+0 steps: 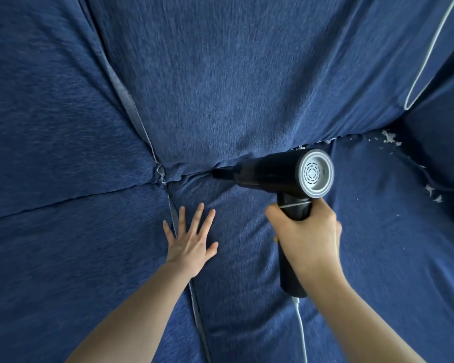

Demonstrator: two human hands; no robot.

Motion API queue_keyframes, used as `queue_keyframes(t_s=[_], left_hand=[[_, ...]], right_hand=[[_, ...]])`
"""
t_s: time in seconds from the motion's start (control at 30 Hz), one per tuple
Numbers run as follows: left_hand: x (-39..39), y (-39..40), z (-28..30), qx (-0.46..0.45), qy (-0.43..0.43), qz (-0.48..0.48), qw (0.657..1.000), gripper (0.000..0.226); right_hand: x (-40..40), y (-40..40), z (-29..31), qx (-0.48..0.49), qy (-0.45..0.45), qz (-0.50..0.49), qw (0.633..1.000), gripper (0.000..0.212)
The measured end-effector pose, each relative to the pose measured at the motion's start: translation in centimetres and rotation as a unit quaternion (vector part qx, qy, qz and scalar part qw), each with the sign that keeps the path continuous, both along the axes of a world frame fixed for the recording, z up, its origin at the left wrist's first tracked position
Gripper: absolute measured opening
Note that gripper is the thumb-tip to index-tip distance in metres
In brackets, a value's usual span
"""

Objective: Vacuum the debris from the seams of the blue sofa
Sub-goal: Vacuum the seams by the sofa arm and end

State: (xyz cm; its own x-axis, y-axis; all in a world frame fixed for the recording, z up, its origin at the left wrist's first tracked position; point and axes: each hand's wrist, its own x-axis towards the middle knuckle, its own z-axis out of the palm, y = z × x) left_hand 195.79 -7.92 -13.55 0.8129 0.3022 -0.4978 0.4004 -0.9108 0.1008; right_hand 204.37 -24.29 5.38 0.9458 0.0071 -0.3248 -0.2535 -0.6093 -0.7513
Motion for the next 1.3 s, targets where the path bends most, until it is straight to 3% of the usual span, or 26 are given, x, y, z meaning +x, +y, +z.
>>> queue_keyframes(t_s=[1.3], left_hand=[[8.8, -6.7, 0.1, 0.011, -0.036, -0.084, 0.996, 0.070]], right_hand=[[3.8, -9.5, -0.1, 0.017, -0.031, -0.103, 0.994, 0.016]])
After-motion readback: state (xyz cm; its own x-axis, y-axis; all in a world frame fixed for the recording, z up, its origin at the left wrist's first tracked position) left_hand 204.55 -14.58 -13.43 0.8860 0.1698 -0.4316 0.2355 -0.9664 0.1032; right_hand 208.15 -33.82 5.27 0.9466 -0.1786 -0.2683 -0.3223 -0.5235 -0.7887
